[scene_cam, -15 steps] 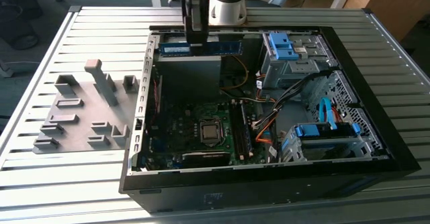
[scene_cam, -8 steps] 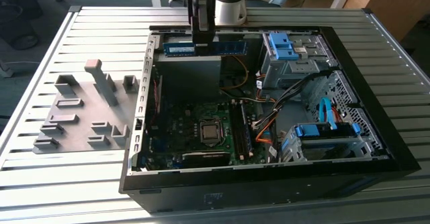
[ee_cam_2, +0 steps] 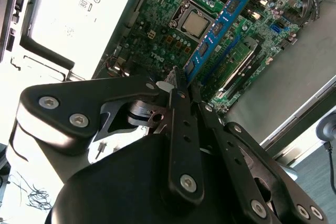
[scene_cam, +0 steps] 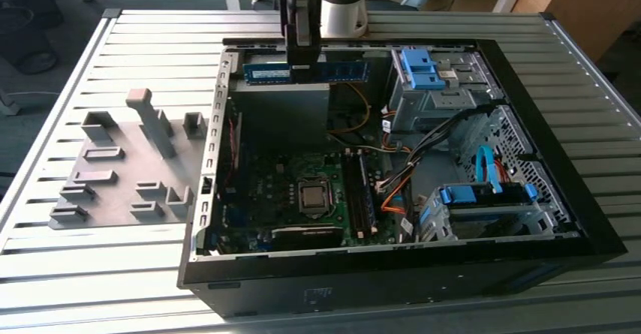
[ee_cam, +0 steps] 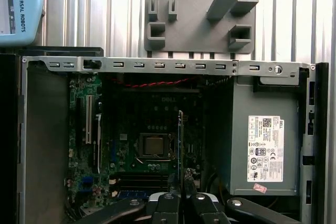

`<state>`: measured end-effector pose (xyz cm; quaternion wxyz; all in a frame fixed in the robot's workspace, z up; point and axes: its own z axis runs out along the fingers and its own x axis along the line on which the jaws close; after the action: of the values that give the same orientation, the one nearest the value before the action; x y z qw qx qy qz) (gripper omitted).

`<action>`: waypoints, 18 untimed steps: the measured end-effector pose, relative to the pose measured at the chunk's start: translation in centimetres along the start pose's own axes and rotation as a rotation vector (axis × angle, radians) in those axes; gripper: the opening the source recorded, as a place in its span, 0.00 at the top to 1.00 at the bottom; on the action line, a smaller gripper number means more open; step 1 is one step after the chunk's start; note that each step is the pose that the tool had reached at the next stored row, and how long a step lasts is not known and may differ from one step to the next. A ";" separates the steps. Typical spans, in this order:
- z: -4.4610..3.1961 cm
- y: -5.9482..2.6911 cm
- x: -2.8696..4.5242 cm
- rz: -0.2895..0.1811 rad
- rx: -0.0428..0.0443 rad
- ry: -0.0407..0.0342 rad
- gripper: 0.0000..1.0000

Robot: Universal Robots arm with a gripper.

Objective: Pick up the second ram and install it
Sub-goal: 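Insert the second ram into the second slot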

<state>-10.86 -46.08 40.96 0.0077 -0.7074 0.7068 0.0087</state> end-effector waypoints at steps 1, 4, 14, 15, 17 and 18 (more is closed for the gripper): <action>0.00 0.00 0.00 0.000 0.0000 0.0000 0.86; 0.00 0.00 0.00 0.001 0.0000 0.0000 0.86; 0.17 -0.01 0.00 0.142 0.0033 -0.0001 0.86; 0.18 -0.01 0.00 0.160 0.0036 -0.0001 0.86; 0.22 -0.01 0.00 0.190 0.0044 -0.0002 0.86; 0.24 -0.01 0.01 0.203 0.0047 -0.0002 0.86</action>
<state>-10.85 -46.07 40.72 0.0085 -0.6319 0.7749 0.0079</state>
